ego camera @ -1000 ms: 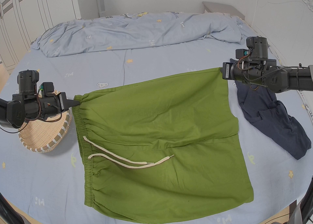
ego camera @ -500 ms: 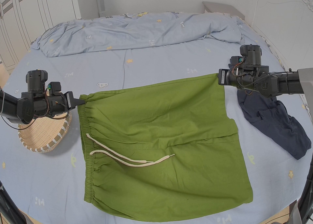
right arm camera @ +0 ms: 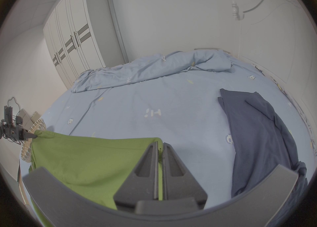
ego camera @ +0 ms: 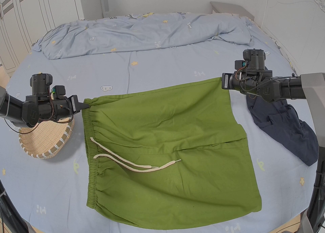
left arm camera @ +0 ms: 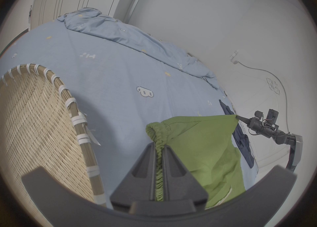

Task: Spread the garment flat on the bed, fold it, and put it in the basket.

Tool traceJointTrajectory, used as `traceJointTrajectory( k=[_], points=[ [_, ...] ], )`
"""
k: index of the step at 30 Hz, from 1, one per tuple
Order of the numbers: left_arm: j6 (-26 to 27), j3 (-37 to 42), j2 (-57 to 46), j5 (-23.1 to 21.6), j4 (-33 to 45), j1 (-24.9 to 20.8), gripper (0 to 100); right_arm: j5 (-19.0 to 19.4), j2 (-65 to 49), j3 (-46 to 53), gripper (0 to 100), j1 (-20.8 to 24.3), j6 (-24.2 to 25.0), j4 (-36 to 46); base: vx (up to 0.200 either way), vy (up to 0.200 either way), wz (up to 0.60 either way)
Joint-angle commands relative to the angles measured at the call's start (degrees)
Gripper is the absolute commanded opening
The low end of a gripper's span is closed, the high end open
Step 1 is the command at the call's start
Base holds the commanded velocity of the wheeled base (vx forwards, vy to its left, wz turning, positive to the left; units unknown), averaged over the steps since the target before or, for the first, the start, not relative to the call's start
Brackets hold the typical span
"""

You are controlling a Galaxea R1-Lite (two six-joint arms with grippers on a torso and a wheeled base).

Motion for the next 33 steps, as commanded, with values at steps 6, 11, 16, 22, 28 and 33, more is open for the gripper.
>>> traceJointTrajectory(
  k=[6, 11, 16, 22, 28, 33],
  points=[
    [0.1, -0.9, 1.9, 1.1, 0.0, -0.2, 0, 0.0, 1.7, -1.0, 0, -0.3, 0.0, 0.0, 0.0, 0.0, 0.0],
    [0.1, -1.6, 2.2, 1.1, 0.0, -0.4, 100, 0.0, 2.3, -1.0, 0, -0.3, 0.0, 0.0, 0.0, 0.0, 0.0],
    [0.1, -1.8, 2.1, 1.1, 0.0, -1.1, 100, 0.3, 2.4, -0.9, 100, -0.1, 0.0, 0.0, 0.0, 0.0, 0.0],
    [3.9, -0.3, 0.5, 2.3, -0.7, -2.9, 100, 0.2, 2.2, -1.0, 100, -0.3, 0.0, 0.0, 0.0, 0.0, 0.0],
    [3.4, 4.9, -7.6, 2.7, -0.7, -5.7, 100, -0.1, -1.5, 0.2, 100, -1.7, 0.9, 0.5, 0.0, 0.0, 0.0],
    [-0.8, 15.5, -15.9, 2.7, -0.7, -5.7, 100, -1.0, -10.6, 10.4, 100, -2.8, 6.8, 2.7, 0.0, 0.0, 0.0]
  ],
)
